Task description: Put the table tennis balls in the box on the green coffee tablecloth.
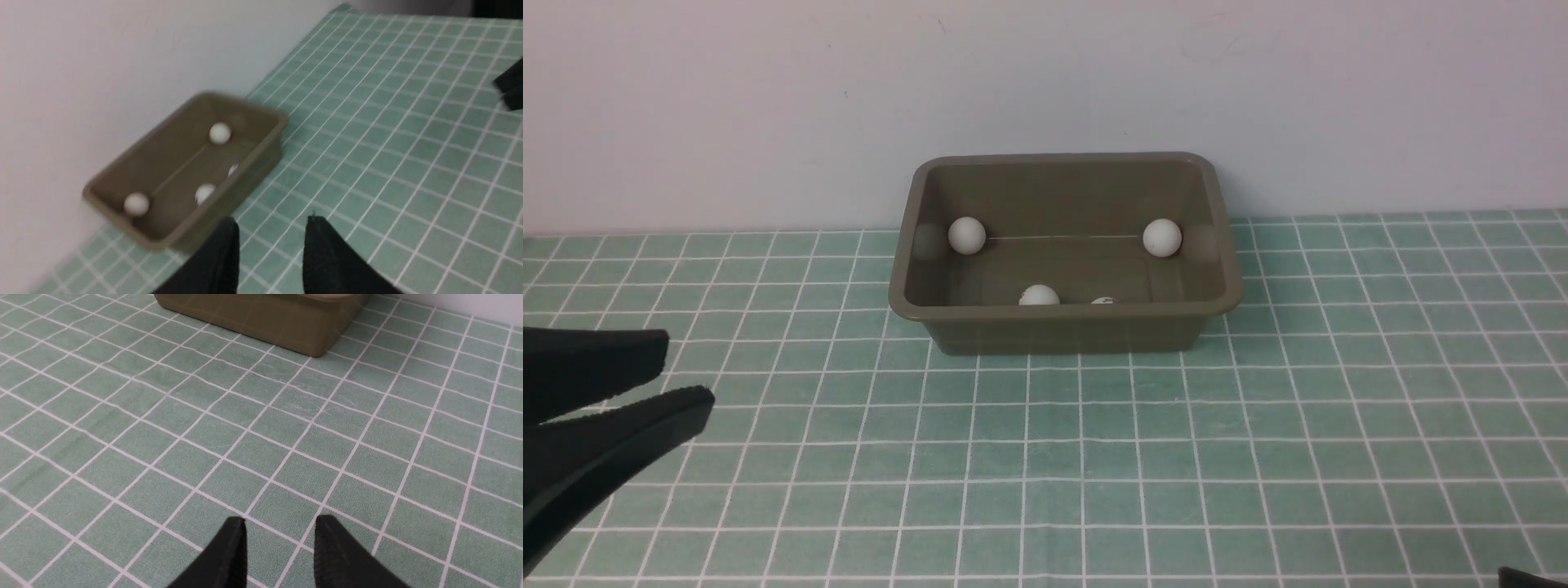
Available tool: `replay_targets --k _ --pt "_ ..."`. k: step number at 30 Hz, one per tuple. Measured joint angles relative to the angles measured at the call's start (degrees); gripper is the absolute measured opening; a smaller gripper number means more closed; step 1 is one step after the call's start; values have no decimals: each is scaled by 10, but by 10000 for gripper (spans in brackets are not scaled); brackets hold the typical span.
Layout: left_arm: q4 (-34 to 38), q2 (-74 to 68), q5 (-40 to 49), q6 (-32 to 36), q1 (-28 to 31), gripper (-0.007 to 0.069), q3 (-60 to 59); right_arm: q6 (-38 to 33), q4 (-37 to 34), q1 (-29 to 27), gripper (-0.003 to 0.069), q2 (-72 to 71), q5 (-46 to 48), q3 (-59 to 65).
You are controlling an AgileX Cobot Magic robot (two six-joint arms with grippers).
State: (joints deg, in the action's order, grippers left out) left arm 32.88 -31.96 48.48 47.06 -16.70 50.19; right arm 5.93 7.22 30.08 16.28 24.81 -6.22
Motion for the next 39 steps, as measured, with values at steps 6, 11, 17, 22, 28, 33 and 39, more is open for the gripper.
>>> replay_targets --k 6,11,17,22,28,33,39 --pt "-209 -3 -150 -258 0 206 -134 0 0 0 223 0 0 0" --pt "-329 7 -256 -386 7 206 -256 0 0 0 223 0 0 0" --pt "-340 59 -264 -425 77 206 -340 0 0 0 223 0 0 0" --pt "-311 115 -265 -427 150 206 -388 0 0 0 223 0 0 0" --pt "-304 196 -266 -423 176 206 -447 0 0 0 223 0 0 0" --pt "-303 253 -267 -423 176 206 -494 0 0 0 223 0 0 0" --pt "-302 300 -266 -429 177 206 -516 0 0 0 223 0 0 0"
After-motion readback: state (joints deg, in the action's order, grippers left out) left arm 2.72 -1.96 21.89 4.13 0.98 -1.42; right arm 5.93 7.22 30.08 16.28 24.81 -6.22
